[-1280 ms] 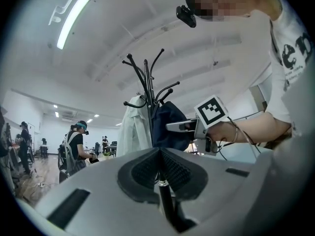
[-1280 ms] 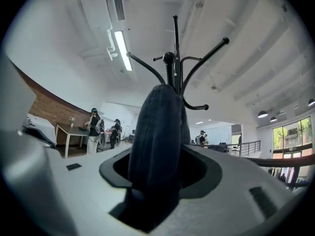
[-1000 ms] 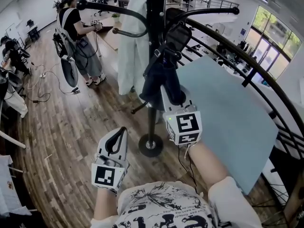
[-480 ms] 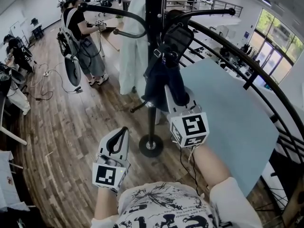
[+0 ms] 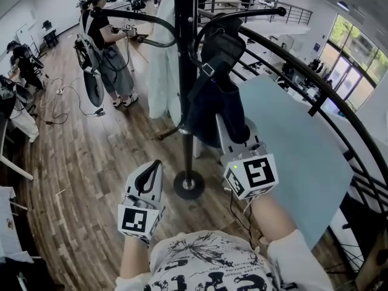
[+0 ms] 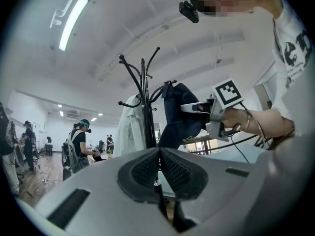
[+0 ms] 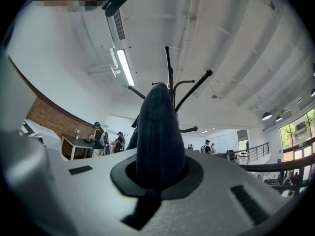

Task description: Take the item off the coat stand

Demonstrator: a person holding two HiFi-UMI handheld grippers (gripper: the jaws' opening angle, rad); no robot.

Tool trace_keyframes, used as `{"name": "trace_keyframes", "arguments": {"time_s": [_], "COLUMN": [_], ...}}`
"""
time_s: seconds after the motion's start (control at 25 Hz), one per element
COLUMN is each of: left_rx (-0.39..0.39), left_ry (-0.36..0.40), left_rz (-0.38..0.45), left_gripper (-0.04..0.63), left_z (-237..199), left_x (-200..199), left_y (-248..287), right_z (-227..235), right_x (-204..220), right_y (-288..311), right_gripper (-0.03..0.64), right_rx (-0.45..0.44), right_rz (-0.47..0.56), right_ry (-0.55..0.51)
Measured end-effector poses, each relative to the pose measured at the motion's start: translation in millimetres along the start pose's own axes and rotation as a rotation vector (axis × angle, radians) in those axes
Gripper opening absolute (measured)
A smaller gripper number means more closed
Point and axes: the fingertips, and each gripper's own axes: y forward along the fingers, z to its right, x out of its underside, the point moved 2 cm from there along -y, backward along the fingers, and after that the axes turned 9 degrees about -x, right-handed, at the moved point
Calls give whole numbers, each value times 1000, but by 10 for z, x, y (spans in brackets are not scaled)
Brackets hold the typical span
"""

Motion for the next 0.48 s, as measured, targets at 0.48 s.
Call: {"name": "trace_keyframes", "arguments": {"time_s": [0.48], "left_rx": [-34], "left_ry": [32], "left_rz": [7], "left_gripper": [5], "left_z": [337], "left_x": [-129], "left_y": [-54], "right_z": [-9], "right_x": [670], "right_y": [-730], "right_gripper": [11], "right_rx": [-62], "right_rz": [-94], "right_ry": [56]}}
